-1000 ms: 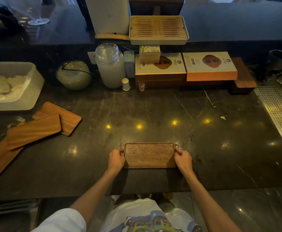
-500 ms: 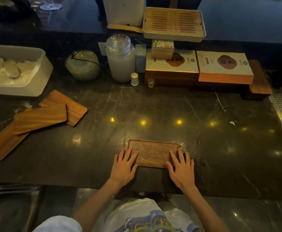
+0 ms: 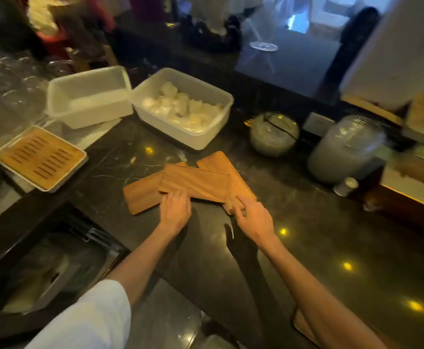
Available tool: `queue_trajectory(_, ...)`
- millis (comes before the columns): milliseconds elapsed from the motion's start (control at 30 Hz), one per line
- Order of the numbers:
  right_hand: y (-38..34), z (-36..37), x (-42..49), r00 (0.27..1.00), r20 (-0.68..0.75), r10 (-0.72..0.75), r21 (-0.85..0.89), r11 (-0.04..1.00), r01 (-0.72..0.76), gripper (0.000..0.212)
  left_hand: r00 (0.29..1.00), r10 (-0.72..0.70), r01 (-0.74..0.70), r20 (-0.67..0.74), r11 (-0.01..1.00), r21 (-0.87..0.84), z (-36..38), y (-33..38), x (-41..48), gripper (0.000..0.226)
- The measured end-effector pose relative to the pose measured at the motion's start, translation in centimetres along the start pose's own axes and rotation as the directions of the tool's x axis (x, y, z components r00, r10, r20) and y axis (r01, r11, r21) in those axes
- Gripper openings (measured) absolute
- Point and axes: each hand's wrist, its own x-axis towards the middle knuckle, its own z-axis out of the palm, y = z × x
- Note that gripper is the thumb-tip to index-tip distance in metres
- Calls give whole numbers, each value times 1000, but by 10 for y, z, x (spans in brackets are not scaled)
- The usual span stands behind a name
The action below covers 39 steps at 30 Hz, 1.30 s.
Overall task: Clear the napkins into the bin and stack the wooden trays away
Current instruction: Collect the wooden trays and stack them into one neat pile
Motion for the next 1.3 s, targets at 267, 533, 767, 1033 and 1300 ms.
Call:
queue_trajectory(267,-42,55,117,923,121,365,142,914,-380,65,875,-292,399,386,887,-233,-5,-92,102,45)
queue_trajectory(533,-39,75,117,942,132,309,260,906,-334,65,860,-342,474,379,810,-345,16,-90,122,27)
queue_trajectory(767,-39,54,102,949,26,315,393,870,-299,68,845,-372,535,385,582,-612,2,-72,109,27)
queue_trajectory(1033,72,-41,-24,882,-142,449,589,755,-289,63,938,-82,310,336,630,-712,-16,51,47,36)
queue_trajectory(1300,223,-74,-215,722,-125,681,716,566,-409,52,892,175,186,416,698,-691,30,243,-83,30)
